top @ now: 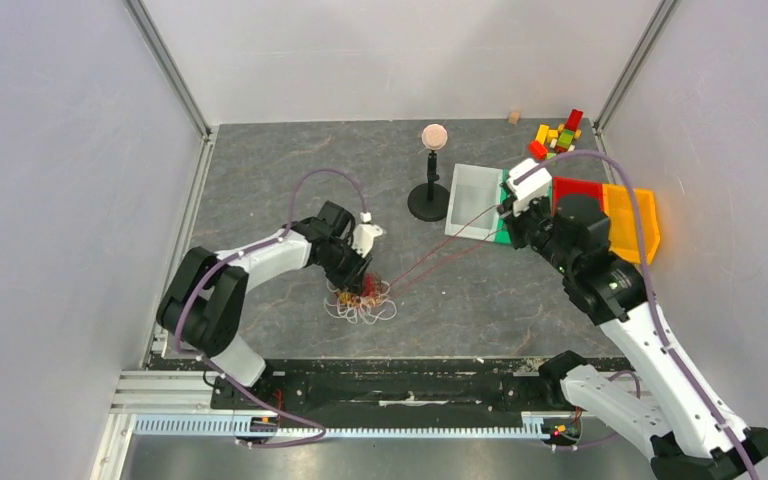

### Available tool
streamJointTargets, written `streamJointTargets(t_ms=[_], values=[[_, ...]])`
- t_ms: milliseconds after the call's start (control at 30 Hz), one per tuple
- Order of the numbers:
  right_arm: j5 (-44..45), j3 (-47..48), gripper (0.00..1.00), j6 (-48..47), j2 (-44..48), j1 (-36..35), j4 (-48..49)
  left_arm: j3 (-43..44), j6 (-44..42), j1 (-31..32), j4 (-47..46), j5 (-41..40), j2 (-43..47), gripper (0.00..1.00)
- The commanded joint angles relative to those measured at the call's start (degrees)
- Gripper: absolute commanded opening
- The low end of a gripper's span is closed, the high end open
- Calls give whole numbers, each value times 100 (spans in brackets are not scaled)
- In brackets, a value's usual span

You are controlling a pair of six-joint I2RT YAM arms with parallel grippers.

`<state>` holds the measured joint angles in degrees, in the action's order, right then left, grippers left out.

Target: Untangle the cables

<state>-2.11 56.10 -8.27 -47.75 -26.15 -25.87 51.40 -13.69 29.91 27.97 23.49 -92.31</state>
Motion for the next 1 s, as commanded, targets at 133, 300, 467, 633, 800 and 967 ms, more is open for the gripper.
streamJointTargets(t_ms=[133, 300, 467, 633, 800, 967], values=[[2894, 1046, 0, -1072, 518, 40, 638, -287, -390, -1179, 679, -745, 1047, 26], [3706, 1537, 0, -1670, 490, 76, 1054, -398, -827, -1722, 908, -1080, 1138, 29], [3807, 2097, 0, -2122, 323, 75, 1361, -417, -1102, -1934, 821, -1354, 1066, 29], [3525, 2394, 0, -2044, 150, 75, 1089, -388, -1139, -1954, 782, -1219, 1044, 32], [3926, 2984, 0, -2355, -186, 80, 1468, -535, -1345, -2019, 645, -1605, 790, 41], [4261, 4174, 0, -2855, -711, 79, 1869, -555, -1307, -2152, 543, -1770, 657, 63]])
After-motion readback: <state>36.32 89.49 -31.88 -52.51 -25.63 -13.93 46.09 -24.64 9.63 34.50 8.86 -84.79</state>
